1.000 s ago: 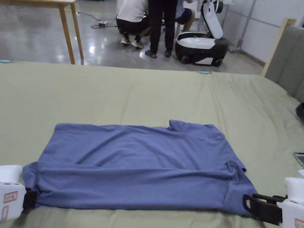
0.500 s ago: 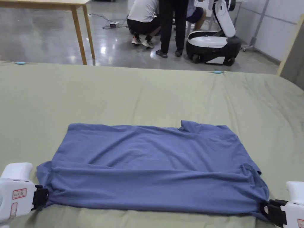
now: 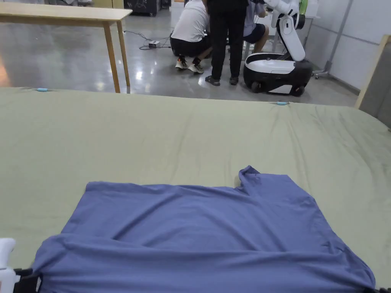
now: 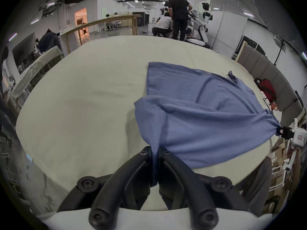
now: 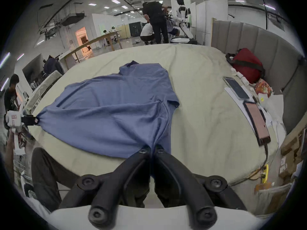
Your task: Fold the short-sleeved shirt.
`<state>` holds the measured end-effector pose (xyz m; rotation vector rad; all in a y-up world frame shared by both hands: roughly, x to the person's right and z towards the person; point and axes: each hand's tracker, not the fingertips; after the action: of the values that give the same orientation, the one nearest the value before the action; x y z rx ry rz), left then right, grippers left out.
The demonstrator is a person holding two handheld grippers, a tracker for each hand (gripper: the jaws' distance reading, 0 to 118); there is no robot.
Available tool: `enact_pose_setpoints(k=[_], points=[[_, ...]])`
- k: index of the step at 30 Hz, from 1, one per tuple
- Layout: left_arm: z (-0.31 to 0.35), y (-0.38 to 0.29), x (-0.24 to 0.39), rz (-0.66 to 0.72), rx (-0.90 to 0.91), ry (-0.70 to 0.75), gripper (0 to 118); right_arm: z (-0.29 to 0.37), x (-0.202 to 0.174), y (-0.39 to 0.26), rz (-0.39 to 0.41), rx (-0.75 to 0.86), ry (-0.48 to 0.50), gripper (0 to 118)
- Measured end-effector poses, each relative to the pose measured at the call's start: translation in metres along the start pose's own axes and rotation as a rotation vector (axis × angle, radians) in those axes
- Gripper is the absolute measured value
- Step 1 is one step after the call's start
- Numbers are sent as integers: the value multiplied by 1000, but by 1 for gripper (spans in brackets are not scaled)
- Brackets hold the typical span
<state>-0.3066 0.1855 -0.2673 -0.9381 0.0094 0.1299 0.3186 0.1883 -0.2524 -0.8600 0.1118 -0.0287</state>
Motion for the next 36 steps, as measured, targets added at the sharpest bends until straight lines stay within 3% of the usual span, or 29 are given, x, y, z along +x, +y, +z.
enact_pose_setpoints(k=[3,10,11,12,13,14,15,17,19,20,22,23,25,26,34,36], points=[[10,-22,-3,20,-14,-24,5,5,0,-15,-32,-14,18,3],[-2,-25,-2,12,-25,-7,5,-2,-6,-15,-25,-23,3,4],[-1,-24,-3,8,-23,-7,5,-3,-4,-13,-25,-24,6,16],[0,-23,-4,8,-19,-15,12,-2,-4,-12,-33,-24,6,53],[1,-21,-6,15,-17,-24,38,0,-5,-11,-39,-13,0,103],[5,-23,-4,28,-14,-28,96,0,-6,-9,-40,-9,-4,118],[5,-21,-7,41,-12,-30,111,0,-5,-8,-40,-11,-7,113],[13,-17,-7,52,44,-18,109,7,-1,-2,-60,31,-17,112],[19,-7,-5,56,53,5,108,16,-6,11,-29,92,-61,112],[21,0,-5,65,124,10,98,16,-8,18,-17,118,-71,106],[22,16,1,38,143,9,93,15,-10,33,-2,107,-75,103],[20,28,4,33,159,7,78,10,-11,39,18,155,-101,91],[4,50,10,25,176,7,14,0,-13,55,22,191,-121,23],[-6,61,14,17,185,7,7,-8,-14,61,16,187,-120,1],[-110,140,38,-33,147,35,7,-57,-24,94,7,171,-92,1],[-135,159,41,-74,104,73,17,-68,-22,101,6,161,-85,1]])
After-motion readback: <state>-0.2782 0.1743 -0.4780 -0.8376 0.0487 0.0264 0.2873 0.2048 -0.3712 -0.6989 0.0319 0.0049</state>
